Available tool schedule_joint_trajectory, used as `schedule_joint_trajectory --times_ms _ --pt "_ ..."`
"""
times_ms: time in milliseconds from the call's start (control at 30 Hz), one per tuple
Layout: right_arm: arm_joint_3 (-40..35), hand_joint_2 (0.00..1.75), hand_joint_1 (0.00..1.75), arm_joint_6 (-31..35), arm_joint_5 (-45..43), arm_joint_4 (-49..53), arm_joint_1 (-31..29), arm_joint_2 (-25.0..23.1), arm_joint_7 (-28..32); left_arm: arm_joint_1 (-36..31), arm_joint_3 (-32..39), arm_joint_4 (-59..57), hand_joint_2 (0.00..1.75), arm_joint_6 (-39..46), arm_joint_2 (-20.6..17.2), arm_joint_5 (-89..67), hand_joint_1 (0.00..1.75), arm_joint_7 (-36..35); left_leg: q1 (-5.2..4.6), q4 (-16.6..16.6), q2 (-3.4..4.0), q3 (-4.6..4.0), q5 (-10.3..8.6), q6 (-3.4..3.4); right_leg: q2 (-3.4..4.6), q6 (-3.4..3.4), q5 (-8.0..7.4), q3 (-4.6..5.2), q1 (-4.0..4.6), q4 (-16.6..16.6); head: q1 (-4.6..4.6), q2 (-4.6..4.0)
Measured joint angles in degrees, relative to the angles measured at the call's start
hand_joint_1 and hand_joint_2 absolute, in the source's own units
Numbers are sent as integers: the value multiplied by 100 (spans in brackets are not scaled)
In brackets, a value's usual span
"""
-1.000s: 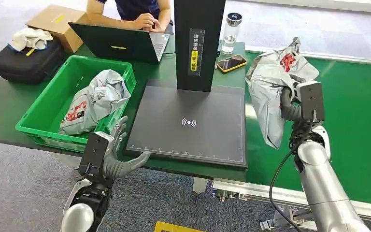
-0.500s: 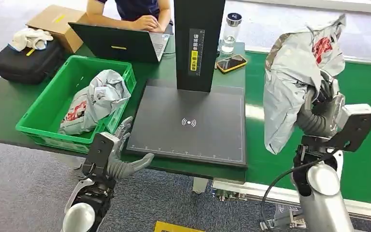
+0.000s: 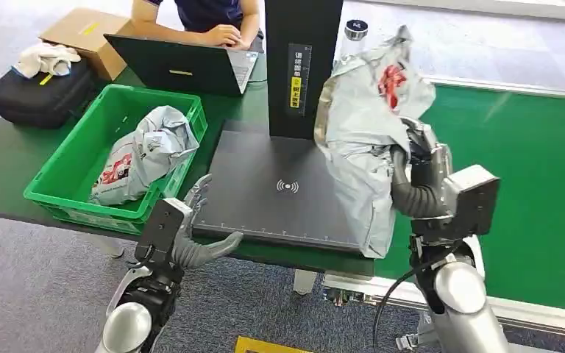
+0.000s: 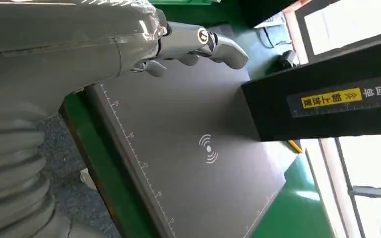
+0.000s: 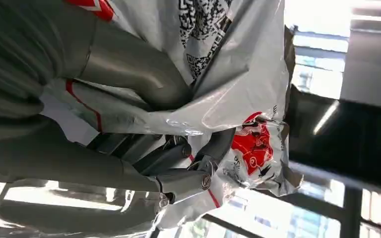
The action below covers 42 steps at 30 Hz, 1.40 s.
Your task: Moved the parcel from conveyor to table for the left to box.
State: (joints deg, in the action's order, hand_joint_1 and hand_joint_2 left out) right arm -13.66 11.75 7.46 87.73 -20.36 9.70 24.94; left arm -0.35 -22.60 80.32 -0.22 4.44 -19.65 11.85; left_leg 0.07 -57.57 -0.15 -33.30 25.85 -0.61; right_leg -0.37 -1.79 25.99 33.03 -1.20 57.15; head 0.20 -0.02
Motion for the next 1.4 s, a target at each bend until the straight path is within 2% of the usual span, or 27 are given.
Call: schedule_joint_trajectory --times_ms 433,700,900,1400 --pt "-472 175 175 -993 292 -1299 -830 310 -764 -149 -129 -155 175 -245 -13 0 0 -9 -1 -1 -1 -2 0 0 -1 0 -1 1 -1 0 0 0" --pt "-773 175 175 -1401 485 -2753 -1914 380 -957 -127 -125 -155 175 -258 -15 -31 0 -39 0 -1 -1 -2 -2 1 -1 1 -2 0 0 2 -2 -2" --pt "-990 175 175 -1495 511 -3517 -2475 332 -933 -91 -120 -155 175 -181 -15 4 0 -37 0 -1 -4 -3 -2 1 -3 1 -2 1 0 3 -2 -2" --pt "-1573 175 175 -1875 537 -4395 -2842 -144 -815 -114 -127 -160 175 -131 -15 26 0 -37 1 -1 -2 -2 -2 1 -2 1 -2 2 2 3 0 0"
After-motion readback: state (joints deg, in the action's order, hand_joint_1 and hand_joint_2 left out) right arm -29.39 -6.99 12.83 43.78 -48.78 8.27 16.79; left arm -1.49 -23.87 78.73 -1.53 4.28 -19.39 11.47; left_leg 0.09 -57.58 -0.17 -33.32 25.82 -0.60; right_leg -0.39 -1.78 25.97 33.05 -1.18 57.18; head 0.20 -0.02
